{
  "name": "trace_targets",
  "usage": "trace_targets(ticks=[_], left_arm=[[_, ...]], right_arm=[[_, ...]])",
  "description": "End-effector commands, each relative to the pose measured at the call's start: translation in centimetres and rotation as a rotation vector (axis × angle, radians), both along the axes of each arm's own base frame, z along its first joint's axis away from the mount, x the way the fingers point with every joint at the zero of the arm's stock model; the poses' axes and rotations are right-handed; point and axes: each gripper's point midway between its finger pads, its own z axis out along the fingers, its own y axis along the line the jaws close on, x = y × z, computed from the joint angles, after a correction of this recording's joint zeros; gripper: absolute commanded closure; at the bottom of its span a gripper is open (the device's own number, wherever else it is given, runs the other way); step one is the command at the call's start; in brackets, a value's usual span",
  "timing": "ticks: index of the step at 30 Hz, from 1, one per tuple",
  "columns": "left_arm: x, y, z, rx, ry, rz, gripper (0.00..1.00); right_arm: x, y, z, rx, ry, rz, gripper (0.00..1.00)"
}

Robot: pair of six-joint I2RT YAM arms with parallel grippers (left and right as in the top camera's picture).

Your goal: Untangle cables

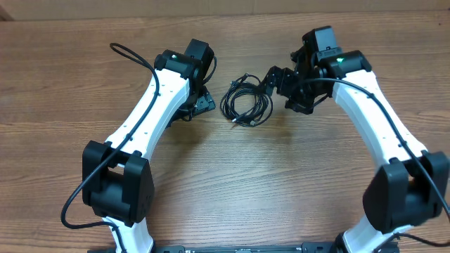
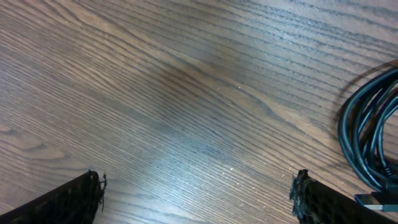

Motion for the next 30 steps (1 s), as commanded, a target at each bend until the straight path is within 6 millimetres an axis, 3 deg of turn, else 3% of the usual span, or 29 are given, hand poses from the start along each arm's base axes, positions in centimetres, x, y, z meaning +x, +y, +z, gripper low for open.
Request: trace_targets(ticks=[1, 10, 23, 30], left_arm=[[0.2, 0.2, -0.8, 0.031, 0.003, -0.018, 0.00], [0.4, 0.2, -0.8, 0.029, -0.003, -0.018, 0.00], [0.4, 0.2, -0.8, 0.029, -0.003, -0.018, 0.00], [0.4, 0.2, -0.8, 0.027, -0.003, -0.017, 0.00]], right_arm=[[0.7, 1.0, -0.8, -0.008, -0.008, 0.020, 0.14], [4.1, 1.0, -0.4, -0.041, -0.155, -0.004, 0.27], [4.8, 1.3, -4.3, -0.109, -0.110, -0.001, 0.27], [4.8, 1.4, -4.6, -0.104, -0.105, 0.002, 0.27]])
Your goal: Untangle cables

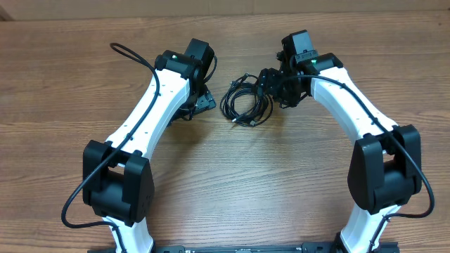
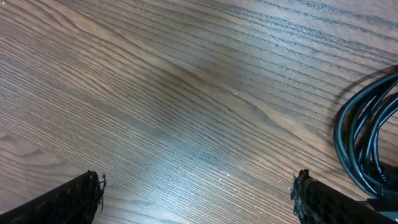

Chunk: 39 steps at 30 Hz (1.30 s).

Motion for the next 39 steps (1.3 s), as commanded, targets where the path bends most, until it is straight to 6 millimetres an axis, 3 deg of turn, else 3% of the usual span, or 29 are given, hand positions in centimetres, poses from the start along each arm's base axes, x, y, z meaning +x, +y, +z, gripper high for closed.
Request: trace_targets(ticks=[1, 4, 6, 8, 11, 19, 23, 26, 32, 36, 39], left_arm=[[-0.1, 0.1, -0.7, 0.018, 0.016, -0.018, 0.00], [0.0, -1.1, -0.8, -0.050, 0.021, -0.022, 0.00], [-1.8, -3.0, -1.0, -0.162, 0.106, -0.043, 0.01], [-2.4, -5.8, -0.8, -0.310, 0.145, -0.174, 0.00], [-3.0, -7.8, -0.5, -0.380, 0.151, -0.338, 0.01], [-2.8, -7.7, -0.8, -0.279, 0.124, -0.450, 0.01], [-1.5, -7.5, -0.8, -0.251, 0.070, -0.452, 0.00], [-1.5, -7.6, -0.8, -0.259, 0.069, -0.421, 0.01], [-2.5, -9.2, -0.6, -0.323, 0.096, -0.449, 0.00], [-2.9, -10.6, -0.4, -0.371, 0.091, -0.627, 0.00], [-2.3, -10.4, -0.5, -0.341, 0.067, -0.650, 0.01]], right_arm=[[0.6, 0.1, 0.6, 0.002, -0.023, -0.002, 0.28], [0.3, 0.6, 0.0, -0.002, -0.009, 0.009, 0.29], [0.1, 1.0, -0.6, -0.006, 0.003, 0.019, 0.32], [0.0, 1.3, -1.1, -0.010, 0.014, 0.026, 0.38], [0.4, 1.4, -1.2, -0.005, -0.001, 0.026, 0.43], [1.2, 1.7, -0.8, 0.006, -0.037, 0.026, 0.45], [1.0, 2.1, -1.0, 0.004, -0.032, 0.035, 0.54], [0.7, 2.6, -1.0, 0.004, -0.032, 0.047, 0.55], [0.9, 2.9, -0.9, 0.001, -0.046, 0.053, 0.55], [0.9, 2.7, -1.3, -0.015, -0.040, 0.047, 0.57], [0.8, 2.7, -1.7, -0.018, -0.032, 0.048, 0.65]])
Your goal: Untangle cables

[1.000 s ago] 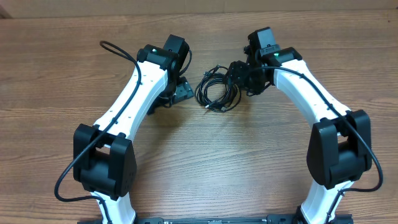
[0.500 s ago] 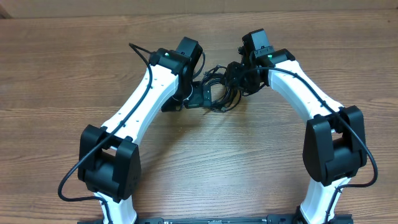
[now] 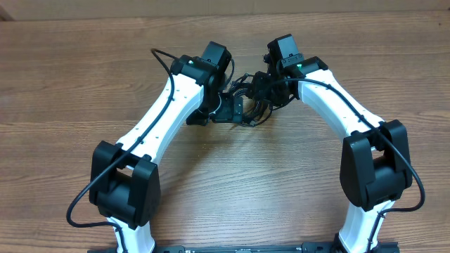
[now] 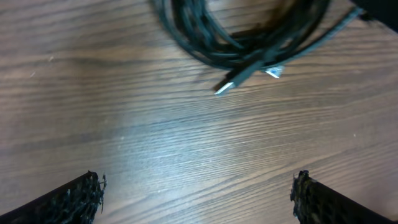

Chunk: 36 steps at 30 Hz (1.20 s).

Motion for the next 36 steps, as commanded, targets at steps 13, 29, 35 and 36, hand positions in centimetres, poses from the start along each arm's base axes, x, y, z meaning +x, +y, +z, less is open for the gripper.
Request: trace_targets(ticks=[13, 29, 35, 36], left_arm=[[0.7, -0.2, -0.6, 0.017, -0.048, -0.094, 0.01], [0.7, -0.4, -0.5, 0.004, -0.045, -0.086, 0.00], [0.8, -0.5, -0.5, 0.003, -0.047, -0.086, 0.00], [0.8, -0.5, -0.5, 0.002, -0.047, -0.086, 0.01]], right_arm=[[-0.2, -0.2, -0.6, -0.016, 0.034, -0.001, 0.96], [-3.0, -0.7, 15.4, 0.100, -0.233, 0.017, 0.96], [-5.9, -1.2, 22.5, 0.181, -0.384, 0.037, 0.96], [-6.5, -1.1, 23.5, 0.200, -0.402, 0.047, 0.96]])
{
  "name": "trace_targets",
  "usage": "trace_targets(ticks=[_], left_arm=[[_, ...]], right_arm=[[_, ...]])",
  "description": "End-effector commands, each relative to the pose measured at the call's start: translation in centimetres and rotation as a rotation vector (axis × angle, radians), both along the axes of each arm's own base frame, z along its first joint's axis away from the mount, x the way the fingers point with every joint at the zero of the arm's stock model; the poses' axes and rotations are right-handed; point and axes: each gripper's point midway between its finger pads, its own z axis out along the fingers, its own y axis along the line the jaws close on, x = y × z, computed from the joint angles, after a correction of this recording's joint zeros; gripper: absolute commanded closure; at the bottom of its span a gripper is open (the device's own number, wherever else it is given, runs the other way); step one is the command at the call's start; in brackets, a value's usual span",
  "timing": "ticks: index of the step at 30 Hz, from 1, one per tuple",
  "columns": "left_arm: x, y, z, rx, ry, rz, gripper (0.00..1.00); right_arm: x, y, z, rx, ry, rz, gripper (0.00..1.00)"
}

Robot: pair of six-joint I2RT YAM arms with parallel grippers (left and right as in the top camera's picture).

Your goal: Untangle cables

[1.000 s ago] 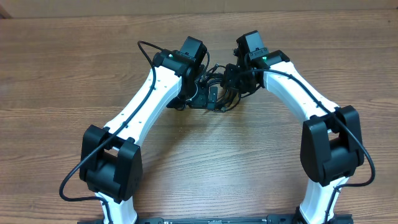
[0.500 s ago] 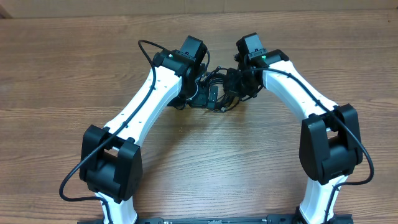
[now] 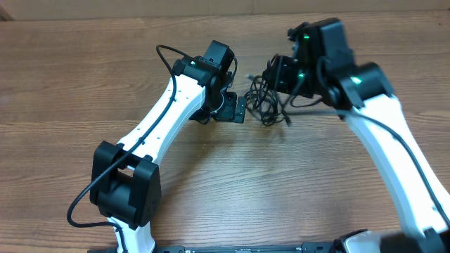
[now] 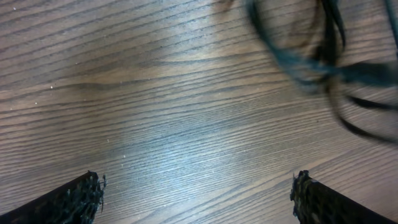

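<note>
A black cable bundle [image 3: 265, 100] hangs in loose loops under my right gripper [image 3: 280, 79], which is shut on its upper part; the arm is raised well above the table. In the left wrist view the cable [image 4: 323, 59] shows blurred at the upper right, off the wood. My left gripper [image 3: 236, 109] sits low just left of the bundle, open, with only bare table between its fingers [image 4: 81, 198]. The cable's plug ends cannot be made out.
The wooden table [image 3: 225, 190] carries nothing else in view. The left arm's own black lead [image 3: 163, 53] arcs above its wrist. Both arms meet near the table's far middle.
My right arm has risen toward the camera, and the cable bundle has come up with it into stretched, dangling loops. The left gripper stays open beside the bundle, which now lies to its upper right.
At first the coiled cable lay flat between both grippers, with the left open to its left and the right at its right. The right then closed in on the coil. Later both grippers were at the coil. Now the right holds it lifted.
</note>
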Motion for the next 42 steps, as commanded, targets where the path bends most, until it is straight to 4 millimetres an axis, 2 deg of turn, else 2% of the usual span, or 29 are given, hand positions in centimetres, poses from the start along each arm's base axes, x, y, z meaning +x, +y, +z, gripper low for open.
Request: trace_targets(ticks=[1, 4, 7, 12, 23, 26, 30, 33, 42], left_arm=[[-0.2, -0.1, -0.6, 0.005, 0.012, -0.015, 0.01], [-0.3, -0.3, -0.6, -0.006, 0.024, 0.001, 0.00], [-1.4, -1.3, -0.3, -0.070, 0.089, 0.026, 0.00], [-2.2, -2.4, 0.1, -0.137, 0.137, 0.024, 0.01], [-2.3, -2.4, 0.1, -0.137, 0.138, 0.024, 0.00], [-1.8, -1.6, -0.2, -0.089, 0.109, 0.032, 0.00], [-0.7, 0.4, -0.8, 0.021, 0.067, 0.133, 0.00], [-0.5, 0.8, -0.8, 0.042, 0.059, 0.172, 0.00], [0.5, 2.7, -1.0, 0.146, -0.002, 0.210, 0.00]], right_arm=[[-2.0, 0.3, 5.2, 0.079, -0.108, 0.046, 0.96], [-3.5, 0.6, 7.2, 0.127, -0.142, 0.083, 0.96], [-4.3, 0.6, 8.1, 0.145, -0.158, 0.098, 0.96], [-4.5, 0.4, 7.5, 0.131, -0.133, 0.091, 0.96], [-4.2, 0.4, 6.2, 0.113, -0.090, 0.084, 0.96], [-4.1, 0.4, 5.7, 0.107, -0.071, 0.082, 0.96], [-3.8, -0.6, 4.1, 0.045, -0.033, 0.036, 0.96], [-3.6, -1.4, 2.5, -0.011, 0.014, 0.001, 0.96], [-3.6, -1.4, -2.4, -0.075, 0.191, 0.001, 0.96]])
